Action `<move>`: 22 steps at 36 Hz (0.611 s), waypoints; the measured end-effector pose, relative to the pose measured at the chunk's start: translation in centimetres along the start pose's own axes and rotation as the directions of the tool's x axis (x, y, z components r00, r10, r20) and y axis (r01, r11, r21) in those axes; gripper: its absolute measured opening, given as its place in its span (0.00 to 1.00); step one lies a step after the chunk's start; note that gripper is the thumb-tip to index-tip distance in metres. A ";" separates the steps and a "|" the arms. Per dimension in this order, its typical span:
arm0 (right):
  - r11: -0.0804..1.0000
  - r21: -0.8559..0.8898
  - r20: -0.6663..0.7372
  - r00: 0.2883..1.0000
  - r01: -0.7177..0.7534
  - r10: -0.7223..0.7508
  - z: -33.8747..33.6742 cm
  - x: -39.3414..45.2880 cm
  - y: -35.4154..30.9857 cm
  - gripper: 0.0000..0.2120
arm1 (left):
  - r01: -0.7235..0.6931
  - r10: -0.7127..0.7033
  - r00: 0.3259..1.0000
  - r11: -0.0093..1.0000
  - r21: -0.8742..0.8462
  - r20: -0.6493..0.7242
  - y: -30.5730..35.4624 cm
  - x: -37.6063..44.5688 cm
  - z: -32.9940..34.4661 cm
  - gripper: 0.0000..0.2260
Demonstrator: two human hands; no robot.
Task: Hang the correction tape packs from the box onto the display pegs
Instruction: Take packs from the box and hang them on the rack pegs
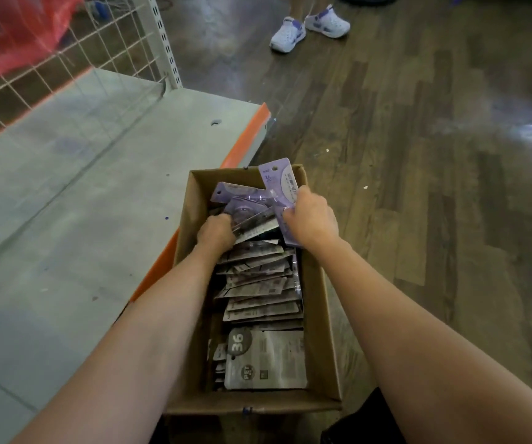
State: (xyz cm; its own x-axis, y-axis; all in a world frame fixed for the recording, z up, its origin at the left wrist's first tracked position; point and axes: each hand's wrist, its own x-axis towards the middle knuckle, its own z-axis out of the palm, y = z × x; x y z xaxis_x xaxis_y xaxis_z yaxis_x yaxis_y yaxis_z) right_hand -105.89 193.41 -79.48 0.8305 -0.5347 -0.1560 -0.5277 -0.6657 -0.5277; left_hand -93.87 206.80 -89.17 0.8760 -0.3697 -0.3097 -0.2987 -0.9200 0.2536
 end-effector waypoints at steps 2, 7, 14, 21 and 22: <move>1.000 0.016 -0.006 1.000 -0.001 0.001 -0.4 -0.1 0.2 0.14 | 0.027 -0.027 0.996 1.000 0.004 -0.081 0.1 0.0 0.2 0.09; 0.999 0.042 0.001 1.000 -0.008 0.008 -1.4 -0.2 0.8 0.17 | -0.187 0.109 0.939 0.957 -0.221 -0.325 1.4 -0.6 -2.5 0.08; 0.921 0.388 0.062 0.998 -0.029 0.005 -2.2 0.5 0.5 0.05 | -0.427 0.281 0.892 0.782 -0.454 -0.354 2.6 -1.7 -8.5 0.02; 0.595 0.781 0.305 0.947 -0.189 -0.099 -2.3 -0.8 -1.4 0.06 | -0.315 0.183 0.949 0.536 -0.783 -0.256 2.2 -2.5 -12.1 0.05; 0.567 0.798 0.324 0.939 -0.204 -0.118 -2.1 -0.9 -1.9 0.07 | -0.285 0.140 0.958 0.485 -0.827 -0.249 2.4 -2.7 -12.4 0.07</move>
State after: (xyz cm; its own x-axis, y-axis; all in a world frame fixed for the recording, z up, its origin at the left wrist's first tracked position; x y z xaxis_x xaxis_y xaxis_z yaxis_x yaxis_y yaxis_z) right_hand -106.04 194.03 -76.58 0.8998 -0.2544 -0.3544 -0.3263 0.1468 -0.9338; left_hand -92.26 207.25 -76.40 0.8919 -0.4509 -0.0333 -0.0818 -0.2333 0.9690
